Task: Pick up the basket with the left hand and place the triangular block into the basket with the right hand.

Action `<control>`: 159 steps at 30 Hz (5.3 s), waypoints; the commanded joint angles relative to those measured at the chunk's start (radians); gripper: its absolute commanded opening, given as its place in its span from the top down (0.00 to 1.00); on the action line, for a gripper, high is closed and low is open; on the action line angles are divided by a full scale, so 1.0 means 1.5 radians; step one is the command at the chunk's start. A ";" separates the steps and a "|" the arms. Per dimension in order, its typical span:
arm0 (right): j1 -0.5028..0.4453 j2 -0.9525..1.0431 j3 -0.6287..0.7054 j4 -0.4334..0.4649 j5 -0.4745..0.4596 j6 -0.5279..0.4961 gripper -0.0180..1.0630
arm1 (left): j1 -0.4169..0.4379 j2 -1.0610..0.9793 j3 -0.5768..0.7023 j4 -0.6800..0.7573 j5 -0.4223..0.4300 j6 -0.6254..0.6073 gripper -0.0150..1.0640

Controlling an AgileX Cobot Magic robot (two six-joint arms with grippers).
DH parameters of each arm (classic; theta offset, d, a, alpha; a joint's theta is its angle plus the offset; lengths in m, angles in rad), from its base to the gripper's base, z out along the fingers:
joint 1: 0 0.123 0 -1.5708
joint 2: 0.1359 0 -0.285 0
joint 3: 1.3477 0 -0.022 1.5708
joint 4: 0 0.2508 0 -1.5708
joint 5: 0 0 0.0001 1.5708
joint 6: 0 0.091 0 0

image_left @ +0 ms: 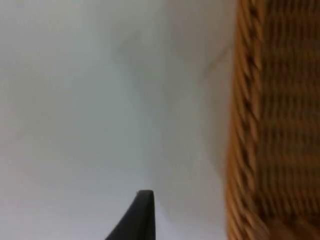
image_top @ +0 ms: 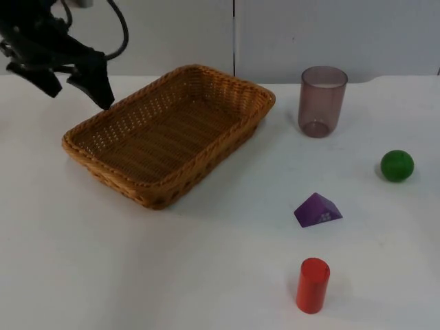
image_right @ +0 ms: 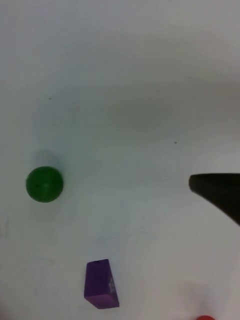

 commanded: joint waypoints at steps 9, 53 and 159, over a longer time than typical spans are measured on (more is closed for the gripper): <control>-0.004 -0.009 -0.003 0.008 -0.005 -0.001 0.01 | -0.025 0.024 -0.025 -0.041 -0.068 0.065 0.13; -0.004 -0.009 -0.003 0.008 -0.015 -0.001 0.01 | -0.048 0.085 -0.025 0.016 -0.079 0.020 0.99; 0.273 0.829 -0.477 0.071 -0.041 -0.699 0.45 | 0.164 -0.706 0.860 -0.339 -0.178 -0.014 0.99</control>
